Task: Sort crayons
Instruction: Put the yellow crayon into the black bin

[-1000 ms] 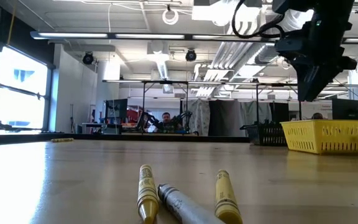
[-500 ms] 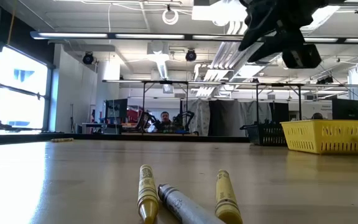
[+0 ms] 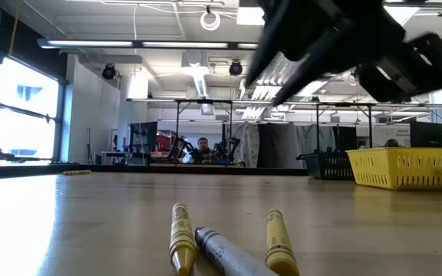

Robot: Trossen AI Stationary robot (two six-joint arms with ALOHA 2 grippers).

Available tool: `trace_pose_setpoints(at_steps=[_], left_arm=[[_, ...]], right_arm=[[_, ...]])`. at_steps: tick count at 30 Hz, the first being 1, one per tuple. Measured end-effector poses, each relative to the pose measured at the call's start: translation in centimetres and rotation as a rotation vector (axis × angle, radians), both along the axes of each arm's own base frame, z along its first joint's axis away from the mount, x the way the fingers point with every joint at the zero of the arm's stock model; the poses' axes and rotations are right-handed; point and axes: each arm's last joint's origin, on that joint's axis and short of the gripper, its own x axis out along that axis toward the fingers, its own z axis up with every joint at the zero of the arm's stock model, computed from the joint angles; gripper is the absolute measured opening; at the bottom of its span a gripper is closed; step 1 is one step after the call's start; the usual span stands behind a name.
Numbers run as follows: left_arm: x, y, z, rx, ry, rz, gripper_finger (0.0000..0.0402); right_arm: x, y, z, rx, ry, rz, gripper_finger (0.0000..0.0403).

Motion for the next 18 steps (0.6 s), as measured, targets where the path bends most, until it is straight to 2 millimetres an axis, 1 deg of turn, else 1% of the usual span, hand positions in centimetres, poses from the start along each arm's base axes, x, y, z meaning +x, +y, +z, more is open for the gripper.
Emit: trace_pose_setpoints(at_steps=[4, 7, 11, 14, 18], left_arm=[[-1.1, 0.6, 0.4, 0.001, -0.023, -0.034, 0.0070], [-1.9, 1.0, 0.6, -0.003, -0.034, -0.078, 0.0070], [-2.8, 1.5, 0.8, -0.013, -0.048, -0.124, 0.0070], [-3.5, 1.8, 0.9, -0.031, -0.055, -0.162, 0.0070], [-4.6, 2.4, 0.9, -0.037, -0.047, -0.186, 0.0070]], right_arm=[[2.7, 1.9, 0.6, -0.019, 0.100, -0.038, 0.0071], [4.0, 2.8, 1.1, -0.045, 0.223, -0.098, 0.0071], [5.6, 3.8, 1.8, -0.052, 0.332, -0.160, 0.0071], [6.7, 4.6, 1.5, -0.030, 0.384, -0.191, 0.0071], [7.9, 5.6, 0.3, 0.002, 0.434, -0.223, 0.0071]])
